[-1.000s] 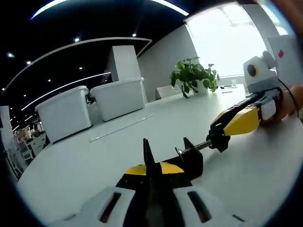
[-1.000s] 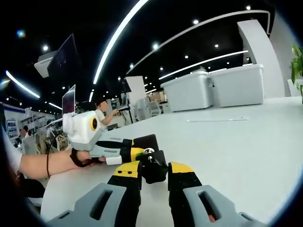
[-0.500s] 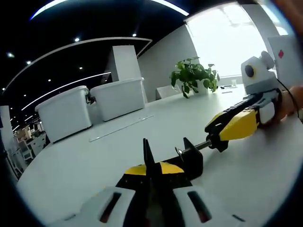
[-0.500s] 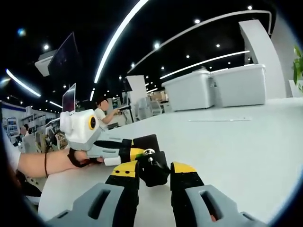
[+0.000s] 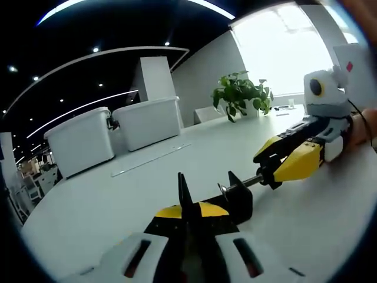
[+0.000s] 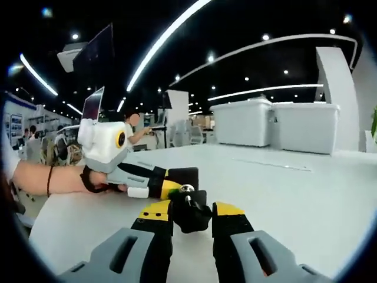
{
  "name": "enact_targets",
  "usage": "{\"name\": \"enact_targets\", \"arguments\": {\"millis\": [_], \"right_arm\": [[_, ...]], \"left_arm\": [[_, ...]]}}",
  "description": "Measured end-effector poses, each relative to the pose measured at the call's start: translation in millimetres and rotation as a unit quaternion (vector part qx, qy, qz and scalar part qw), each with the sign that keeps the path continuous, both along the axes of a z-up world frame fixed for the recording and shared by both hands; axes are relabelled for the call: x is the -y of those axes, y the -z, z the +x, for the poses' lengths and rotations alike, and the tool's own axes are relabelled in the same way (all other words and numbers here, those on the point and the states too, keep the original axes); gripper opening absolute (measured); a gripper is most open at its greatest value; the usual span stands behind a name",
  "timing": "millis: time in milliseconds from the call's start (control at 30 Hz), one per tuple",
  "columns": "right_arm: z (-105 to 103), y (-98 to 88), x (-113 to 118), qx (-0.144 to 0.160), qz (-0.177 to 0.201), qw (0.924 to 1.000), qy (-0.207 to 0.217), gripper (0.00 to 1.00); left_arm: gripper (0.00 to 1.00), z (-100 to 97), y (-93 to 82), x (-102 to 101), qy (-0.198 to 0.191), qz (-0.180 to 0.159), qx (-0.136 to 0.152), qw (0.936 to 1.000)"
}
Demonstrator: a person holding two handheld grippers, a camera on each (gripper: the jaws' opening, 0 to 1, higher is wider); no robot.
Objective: Clamp the fixed fixture on the desktop, loosen the retaining clip, secure it to the edge of the desk, and tighten the retaining clip.
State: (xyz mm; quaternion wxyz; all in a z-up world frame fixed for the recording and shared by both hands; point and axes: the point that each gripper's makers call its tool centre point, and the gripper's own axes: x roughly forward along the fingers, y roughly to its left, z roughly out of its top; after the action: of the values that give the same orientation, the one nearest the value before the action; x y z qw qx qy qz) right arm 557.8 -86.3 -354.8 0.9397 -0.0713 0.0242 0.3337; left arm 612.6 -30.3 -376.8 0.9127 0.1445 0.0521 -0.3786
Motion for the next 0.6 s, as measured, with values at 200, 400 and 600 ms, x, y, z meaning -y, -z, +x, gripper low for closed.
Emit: {"name": "enact_targets", "arguments": {"millis": [200,400,600], "right_arm": [[-8.2,-1.6,-9.7,0.137,-0.193,0.9717,0.006,0.24],[-13.7,-4.1,-11.0,0.158,-0.220,0.9626,0.010,0.24],[-11.8,-2.8,-12.9,0.177,-0.251,0.9516,0.012,0.24]], "left_arm": [[0.07,-13.2,-1.7,1.4,0.001,0.002,0.003,1.0000],[0.07,-17.3,-2.2,2.3,0.000,0.002,0.003,1.0000],[0.07,-13.7,-1.6,1.3,-0.001,0.005,0.006,1.0000]]}}
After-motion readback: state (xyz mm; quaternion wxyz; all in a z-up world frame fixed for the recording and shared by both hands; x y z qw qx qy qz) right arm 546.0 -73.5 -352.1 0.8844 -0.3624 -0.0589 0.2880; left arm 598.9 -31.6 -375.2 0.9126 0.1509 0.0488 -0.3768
